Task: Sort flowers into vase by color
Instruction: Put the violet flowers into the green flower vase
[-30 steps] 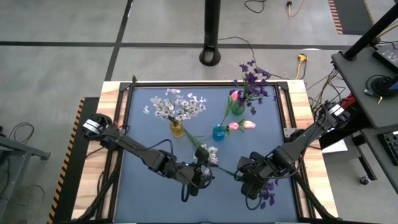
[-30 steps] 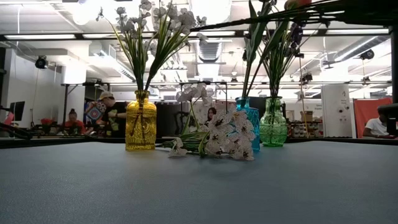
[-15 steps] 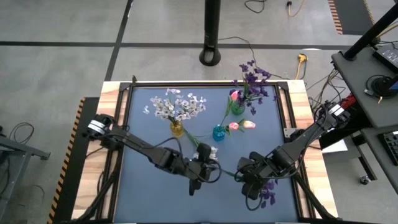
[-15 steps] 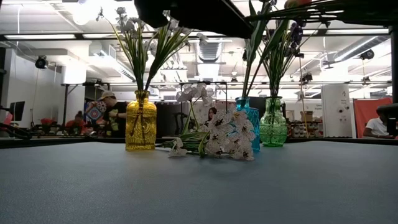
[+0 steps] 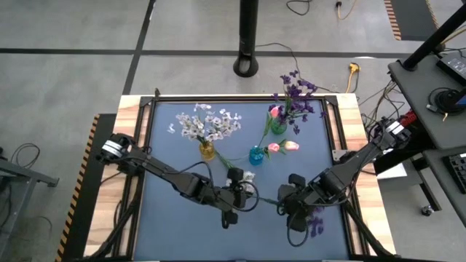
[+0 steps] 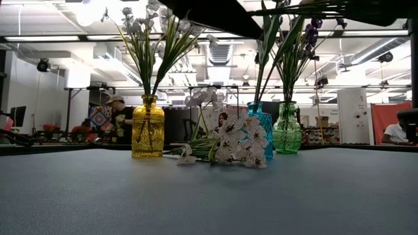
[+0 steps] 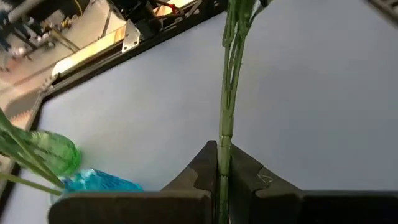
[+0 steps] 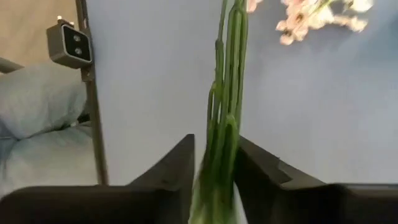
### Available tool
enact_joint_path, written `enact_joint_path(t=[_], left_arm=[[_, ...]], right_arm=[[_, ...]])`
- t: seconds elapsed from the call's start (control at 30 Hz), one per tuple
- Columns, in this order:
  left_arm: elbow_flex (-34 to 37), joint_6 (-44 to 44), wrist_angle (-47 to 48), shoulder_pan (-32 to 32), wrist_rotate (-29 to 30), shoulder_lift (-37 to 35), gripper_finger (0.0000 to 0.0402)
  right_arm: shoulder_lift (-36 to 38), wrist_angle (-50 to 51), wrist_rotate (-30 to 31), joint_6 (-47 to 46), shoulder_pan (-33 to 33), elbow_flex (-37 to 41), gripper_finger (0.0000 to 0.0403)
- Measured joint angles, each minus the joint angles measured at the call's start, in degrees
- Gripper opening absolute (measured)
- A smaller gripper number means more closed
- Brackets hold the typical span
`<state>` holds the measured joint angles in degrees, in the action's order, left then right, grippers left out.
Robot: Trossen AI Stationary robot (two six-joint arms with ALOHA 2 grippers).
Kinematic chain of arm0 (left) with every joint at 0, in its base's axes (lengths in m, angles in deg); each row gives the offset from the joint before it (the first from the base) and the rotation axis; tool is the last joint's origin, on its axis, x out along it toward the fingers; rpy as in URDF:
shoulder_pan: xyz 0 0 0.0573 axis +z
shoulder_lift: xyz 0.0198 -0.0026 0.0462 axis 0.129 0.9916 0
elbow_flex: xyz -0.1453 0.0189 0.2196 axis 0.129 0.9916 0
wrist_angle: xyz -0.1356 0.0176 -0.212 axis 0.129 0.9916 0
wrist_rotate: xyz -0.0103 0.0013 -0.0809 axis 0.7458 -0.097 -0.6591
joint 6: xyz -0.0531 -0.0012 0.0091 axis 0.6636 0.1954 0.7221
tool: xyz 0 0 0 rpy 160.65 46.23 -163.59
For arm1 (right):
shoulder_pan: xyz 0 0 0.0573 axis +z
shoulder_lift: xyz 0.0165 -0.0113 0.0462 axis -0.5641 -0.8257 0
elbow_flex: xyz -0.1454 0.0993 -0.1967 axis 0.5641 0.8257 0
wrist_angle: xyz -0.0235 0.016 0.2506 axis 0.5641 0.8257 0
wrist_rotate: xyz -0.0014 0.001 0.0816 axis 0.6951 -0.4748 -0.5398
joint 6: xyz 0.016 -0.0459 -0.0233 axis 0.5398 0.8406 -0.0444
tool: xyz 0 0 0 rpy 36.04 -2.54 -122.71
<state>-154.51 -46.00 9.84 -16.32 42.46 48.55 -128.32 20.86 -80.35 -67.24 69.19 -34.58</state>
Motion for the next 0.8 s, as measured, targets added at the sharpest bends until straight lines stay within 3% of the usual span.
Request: enact_joint_path(t=[0.23,0.4,0.57,0.8], left_arm=[[0.3,8.9,-0.3,-2.9,0.2,0.0,0.0],[2.0,14.6,-0.1,-6.1,3.4,1.4,0.0],[4.2,15.6,-3.5,-11.2,12.2,1.3,0.0],[4.5,15.1,-0.6,-18.1,26.9,-0.9,0.0]], right_arm=[[4.2,0.6,3.5,4.9,-0.2,0.0,0.0173],[10.2,0.5,7.7,6.6,-0.7,0.0,0.0205],[14.4,0.1,12.0,7.6,0.0,0.0,0.0215],[17.6,0.2,18.9,9.3,3.6,0.0,0.0215]])
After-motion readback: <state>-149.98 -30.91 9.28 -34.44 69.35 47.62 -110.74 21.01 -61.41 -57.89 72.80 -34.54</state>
